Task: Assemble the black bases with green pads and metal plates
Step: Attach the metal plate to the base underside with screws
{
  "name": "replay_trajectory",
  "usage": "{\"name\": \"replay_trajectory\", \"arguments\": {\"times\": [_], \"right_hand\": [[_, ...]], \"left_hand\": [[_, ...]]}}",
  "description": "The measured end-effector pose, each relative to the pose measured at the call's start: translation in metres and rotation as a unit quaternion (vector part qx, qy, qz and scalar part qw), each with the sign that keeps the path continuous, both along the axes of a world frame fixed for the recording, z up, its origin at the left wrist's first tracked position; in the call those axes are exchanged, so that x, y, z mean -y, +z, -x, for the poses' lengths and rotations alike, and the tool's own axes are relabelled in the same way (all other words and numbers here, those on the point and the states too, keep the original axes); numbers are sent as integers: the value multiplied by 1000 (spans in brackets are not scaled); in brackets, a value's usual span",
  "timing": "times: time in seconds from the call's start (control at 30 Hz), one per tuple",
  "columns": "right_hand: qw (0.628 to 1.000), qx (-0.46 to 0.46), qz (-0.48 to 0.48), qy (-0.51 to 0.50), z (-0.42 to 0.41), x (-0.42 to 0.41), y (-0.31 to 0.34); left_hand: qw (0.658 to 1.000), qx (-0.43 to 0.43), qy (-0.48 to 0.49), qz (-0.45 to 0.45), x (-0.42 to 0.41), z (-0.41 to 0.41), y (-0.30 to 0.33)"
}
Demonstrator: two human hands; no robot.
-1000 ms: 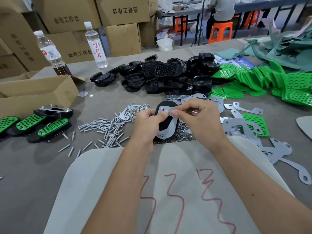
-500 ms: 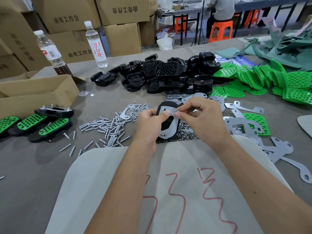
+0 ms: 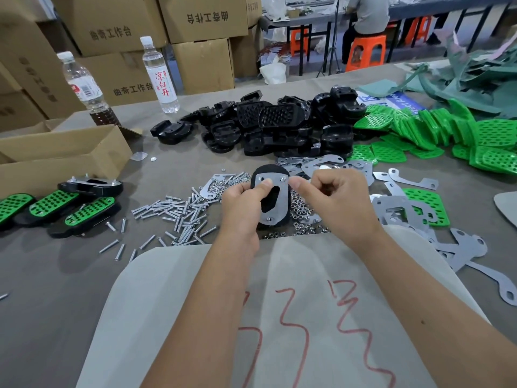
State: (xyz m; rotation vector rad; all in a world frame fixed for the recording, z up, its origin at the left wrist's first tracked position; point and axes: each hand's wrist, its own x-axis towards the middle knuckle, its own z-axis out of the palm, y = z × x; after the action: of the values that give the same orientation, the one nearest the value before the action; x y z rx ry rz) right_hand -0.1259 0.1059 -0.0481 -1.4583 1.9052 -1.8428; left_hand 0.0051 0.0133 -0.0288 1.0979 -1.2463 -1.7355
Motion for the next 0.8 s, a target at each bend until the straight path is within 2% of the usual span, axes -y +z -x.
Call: {"name": "replay_trajectory", "arguments": {"times": [0.17,0.3,0.47,0.7,0.8], "right_hand": [[997,34,-32,66,-8,-2,7],[998,48,21,23,-2,-5,5],[995,-84,-40,-22,-4,3,0],[959,-238,-148,-29,-10,8,-2],[946,-278,-165,-39,-12,8,-1]], "left_hand": [[1000,11,-3,5,0,0,-1],[1000,1,12,-11,2,0,-2],[999,21,11,31,-4,3,0],[978,96,10,186,-6,4,1],[973,118,13,197,-6,2,3]]}}
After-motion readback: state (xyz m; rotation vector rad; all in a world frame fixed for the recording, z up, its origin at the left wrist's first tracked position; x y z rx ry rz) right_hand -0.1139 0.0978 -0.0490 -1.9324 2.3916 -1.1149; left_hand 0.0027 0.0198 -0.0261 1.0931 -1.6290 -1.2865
